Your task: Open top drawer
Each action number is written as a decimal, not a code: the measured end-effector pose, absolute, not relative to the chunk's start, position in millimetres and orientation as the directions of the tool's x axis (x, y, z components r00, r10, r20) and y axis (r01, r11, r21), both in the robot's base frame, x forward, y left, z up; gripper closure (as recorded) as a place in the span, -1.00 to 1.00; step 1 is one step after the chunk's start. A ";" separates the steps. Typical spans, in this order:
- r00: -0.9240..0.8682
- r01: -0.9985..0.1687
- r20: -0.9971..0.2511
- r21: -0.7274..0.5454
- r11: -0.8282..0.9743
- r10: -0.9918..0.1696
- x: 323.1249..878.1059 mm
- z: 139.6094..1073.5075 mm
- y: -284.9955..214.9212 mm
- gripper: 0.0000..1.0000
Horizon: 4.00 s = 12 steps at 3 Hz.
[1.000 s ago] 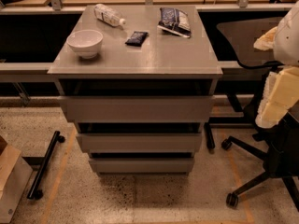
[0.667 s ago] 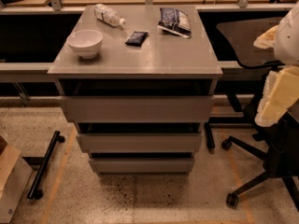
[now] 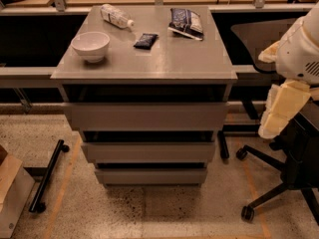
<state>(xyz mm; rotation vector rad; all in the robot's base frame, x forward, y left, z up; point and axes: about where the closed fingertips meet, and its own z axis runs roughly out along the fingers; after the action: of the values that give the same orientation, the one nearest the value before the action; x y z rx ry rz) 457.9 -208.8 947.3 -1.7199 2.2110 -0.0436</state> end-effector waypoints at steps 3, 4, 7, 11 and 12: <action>-0.287 -0.928 -0.225 -0.177 0.329 -0.931 500.7 890.4 -207.0 -1.00; -0.264 -0.937 -0.258 -0.159 0.311 -0.929 502.5 876.5 -192.5 -1.00; -0.214 -0.955 -0.534 -0.064 0.291 -0.818 553.8 783.1 -150.1 -1.00; -0.226 -0.958 -0.654 0.016 0.285 -0.722 645.1 707.8 -143.6 -1.00; -0.242 -0.958 -0.657 0.045 0.284 -0.714 644.0 695.3 -143.8 -0.65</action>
Offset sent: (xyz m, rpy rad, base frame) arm 0.0754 0.0006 -0.0840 -0.0196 0.0775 -0.1406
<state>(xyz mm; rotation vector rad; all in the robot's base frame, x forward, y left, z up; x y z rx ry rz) 644.0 -143.8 695.3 -1.4926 2.0352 0.6116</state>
